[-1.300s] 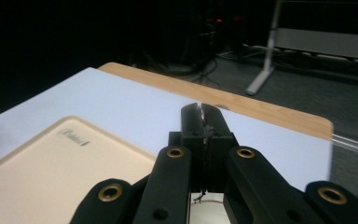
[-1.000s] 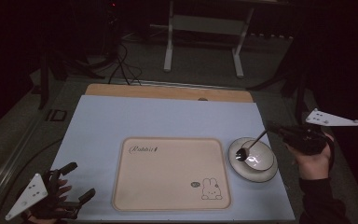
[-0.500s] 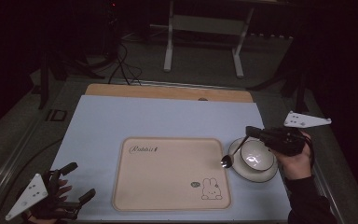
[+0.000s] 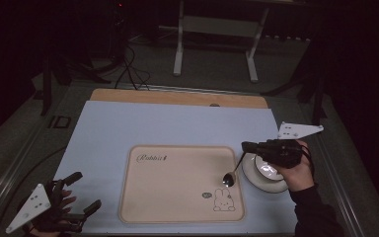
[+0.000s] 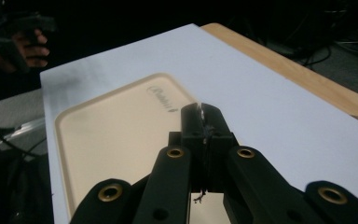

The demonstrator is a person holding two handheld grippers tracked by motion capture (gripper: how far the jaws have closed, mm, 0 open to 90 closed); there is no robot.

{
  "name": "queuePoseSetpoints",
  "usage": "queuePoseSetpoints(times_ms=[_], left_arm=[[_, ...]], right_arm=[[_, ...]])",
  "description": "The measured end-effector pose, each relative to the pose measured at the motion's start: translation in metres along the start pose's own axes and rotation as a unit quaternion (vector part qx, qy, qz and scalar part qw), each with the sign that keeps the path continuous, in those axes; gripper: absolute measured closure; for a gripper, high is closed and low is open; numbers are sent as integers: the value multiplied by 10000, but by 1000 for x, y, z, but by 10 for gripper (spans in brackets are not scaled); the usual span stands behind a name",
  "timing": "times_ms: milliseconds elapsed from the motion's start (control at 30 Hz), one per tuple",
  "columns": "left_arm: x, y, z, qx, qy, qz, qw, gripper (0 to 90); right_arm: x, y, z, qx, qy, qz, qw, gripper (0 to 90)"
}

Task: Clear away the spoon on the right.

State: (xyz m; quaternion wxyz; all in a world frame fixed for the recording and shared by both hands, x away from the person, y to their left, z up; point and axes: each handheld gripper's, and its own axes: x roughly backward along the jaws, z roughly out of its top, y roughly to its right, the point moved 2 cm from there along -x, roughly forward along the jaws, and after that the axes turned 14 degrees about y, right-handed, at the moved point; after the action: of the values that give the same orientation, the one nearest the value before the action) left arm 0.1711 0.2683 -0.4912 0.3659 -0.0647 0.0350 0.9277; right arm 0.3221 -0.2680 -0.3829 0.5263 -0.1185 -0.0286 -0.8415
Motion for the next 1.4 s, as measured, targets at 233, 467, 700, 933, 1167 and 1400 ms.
queuePoseSetpoints(times_ms=[233, 467, 700, 933, 1167, 1400], left_arm=[[0, 0, 0, 6, 7, -11, 10000, 0], [0, 0, 0, 13, 12, -17, 10000, 0], [0, 0, 0, 14, 2, -21, 10000, 0], [0, 0, 0, 26, 18, -26, 10000, 0], [0, 0, 0, 23, 20, -18, 10000, 0], [0, 0, 0, 24, 9, -28, 10000, 0]], right_arm=[[-20, -8, -1, 91, -62, 350, 9993, 898], [-42, -17, -8, 75, -160, 811, 9965, 898], [-60, -29, -14, 81, -263, 1270, 9915, 898], [-77, -40, -18, 44, -290, 1615, 9864, 898], [-91, -46, -28, -63, -390, 1781, 9832, 898], [-100, -50, -35, -101, -506, 1961, 9792, 898]])
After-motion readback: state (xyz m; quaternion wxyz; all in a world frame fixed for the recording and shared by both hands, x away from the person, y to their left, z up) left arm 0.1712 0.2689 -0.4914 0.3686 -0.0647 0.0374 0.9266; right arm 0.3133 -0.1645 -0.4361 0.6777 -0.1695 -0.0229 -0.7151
